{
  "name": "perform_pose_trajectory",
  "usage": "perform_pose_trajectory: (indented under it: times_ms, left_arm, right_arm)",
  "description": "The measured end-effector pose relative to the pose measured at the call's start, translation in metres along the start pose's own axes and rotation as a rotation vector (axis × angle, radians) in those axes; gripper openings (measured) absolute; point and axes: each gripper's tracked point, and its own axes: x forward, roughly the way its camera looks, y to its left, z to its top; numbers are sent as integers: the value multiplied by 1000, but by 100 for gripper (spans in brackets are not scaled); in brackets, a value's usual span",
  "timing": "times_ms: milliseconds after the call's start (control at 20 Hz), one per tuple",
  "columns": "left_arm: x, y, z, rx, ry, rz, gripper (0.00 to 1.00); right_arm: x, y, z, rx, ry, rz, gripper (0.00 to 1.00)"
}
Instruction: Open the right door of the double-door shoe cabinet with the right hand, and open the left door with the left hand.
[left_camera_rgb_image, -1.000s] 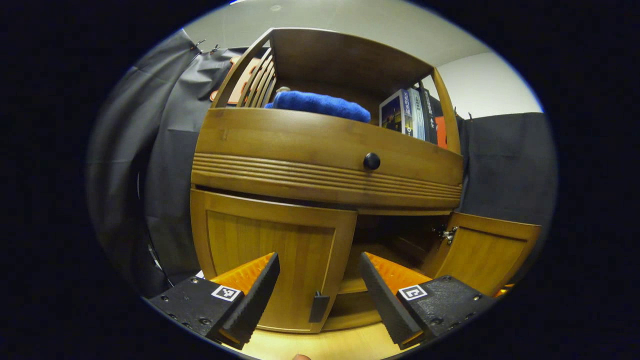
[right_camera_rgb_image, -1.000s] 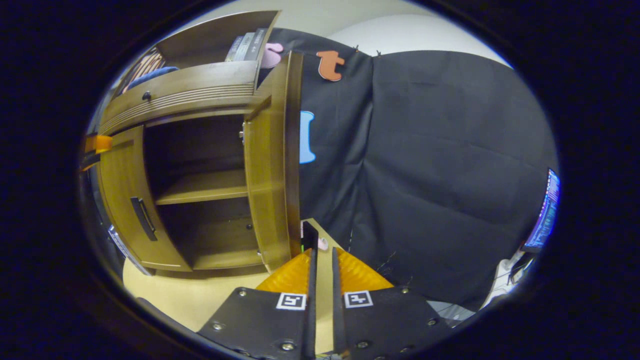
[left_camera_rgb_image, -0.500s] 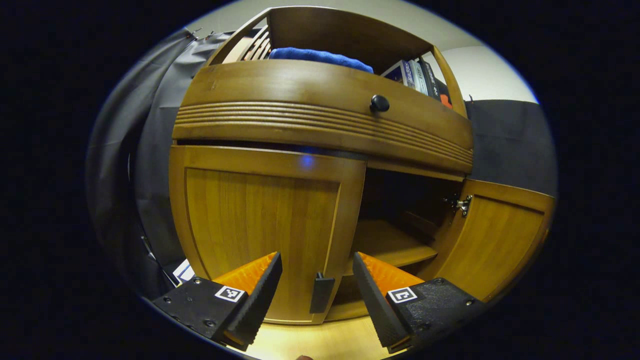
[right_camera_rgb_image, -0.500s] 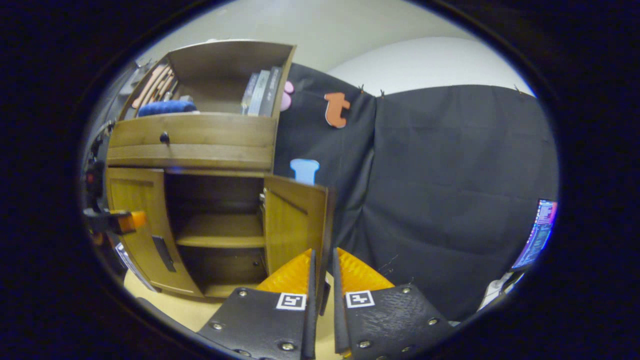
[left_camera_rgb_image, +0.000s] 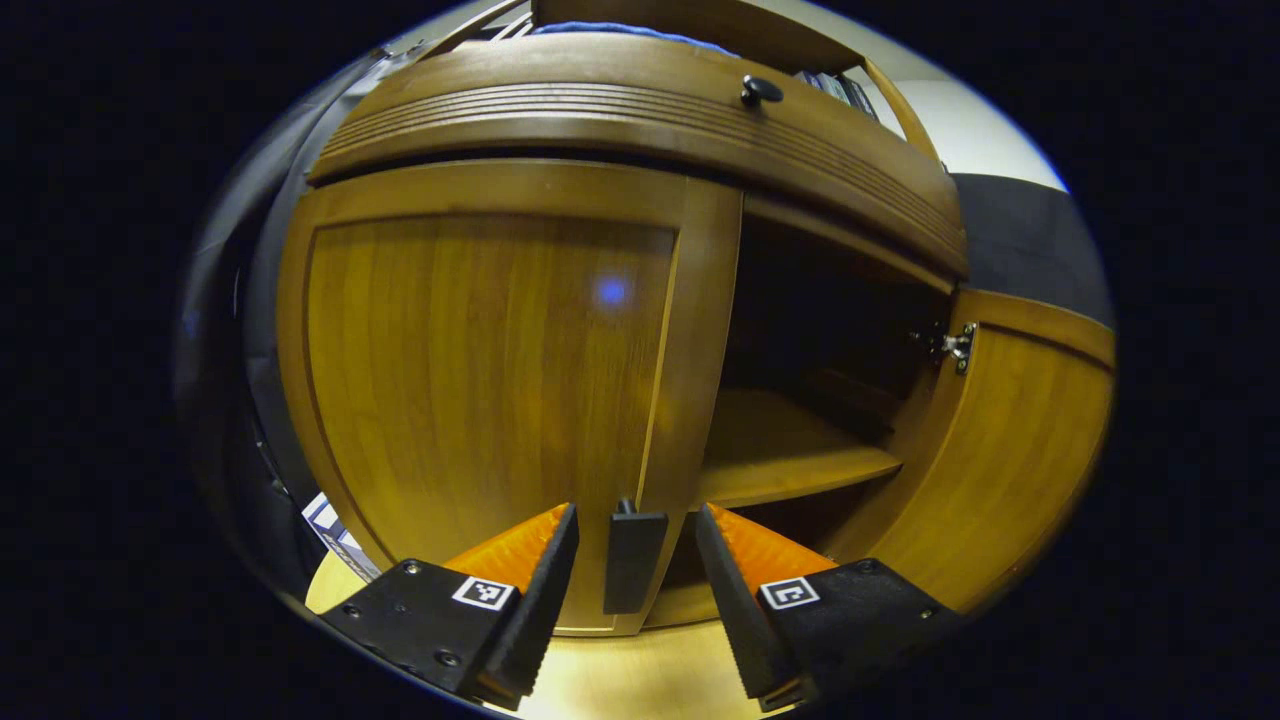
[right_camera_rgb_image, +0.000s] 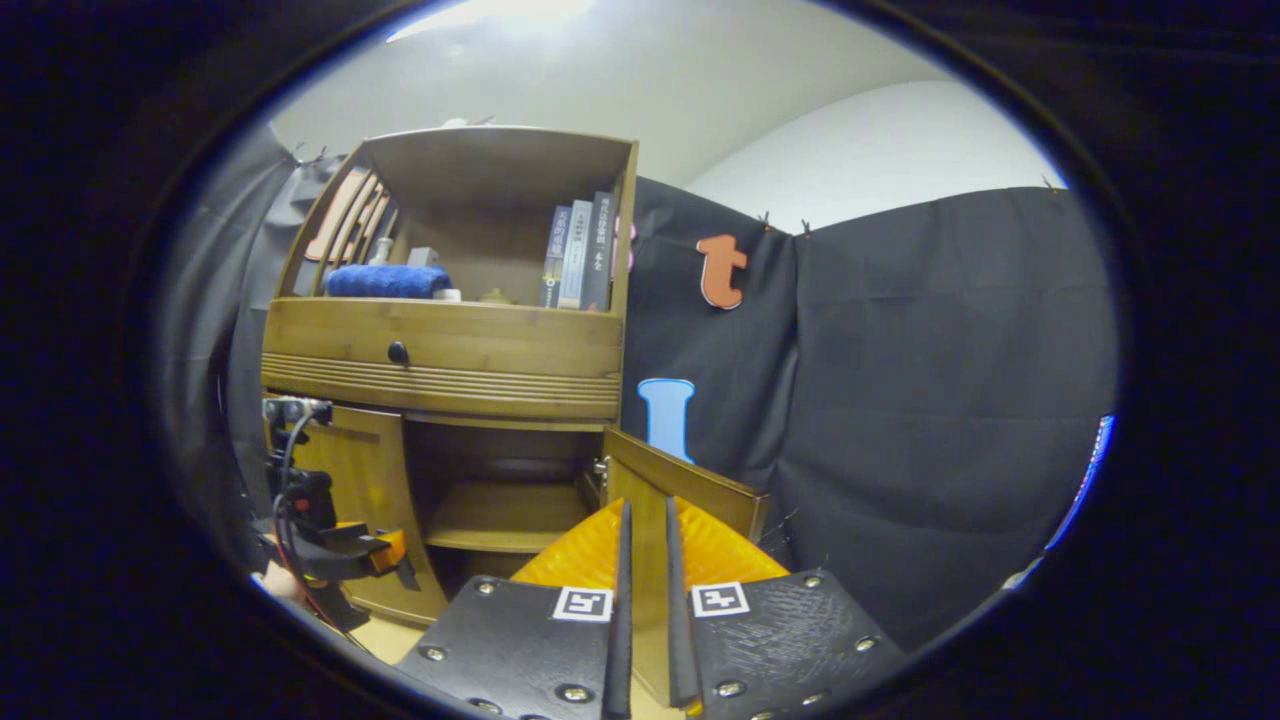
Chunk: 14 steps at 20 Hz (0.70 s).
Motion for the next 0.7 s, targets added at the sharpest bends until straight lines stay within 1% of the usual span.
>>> perform_pose_trajectory:
  times_ms: [100,250,300,400,500,550,700]
  left_arm:
    - [10,-3,-6,-11,9,-20,60]
    - [8,2,-8,-21,-8,-25,39]
    - [8,1,-8,-16,-13,-28,39]
    - [7,1,-8,12,-17,-25,35]
    - [4,1,-7,13,-26,-20,31]
    - [2,1,-8,7,-29,-22,33]
    - [-8,1,-10,-3,-34,-32,33]
  right_arm:
    - [4,2,-5,-2,13,13,15]
    - [5,4,-9,-7,27,18,15]
    - [5,5,-10,-7,30,21,15]
    - [6,6,-10,-6,29,27,15]
    - [8,8,-10,-10,26,34,15]
    - [8,9,-10,-13,28,39,15]
    - [14,15,-12,-11,33,61,15]
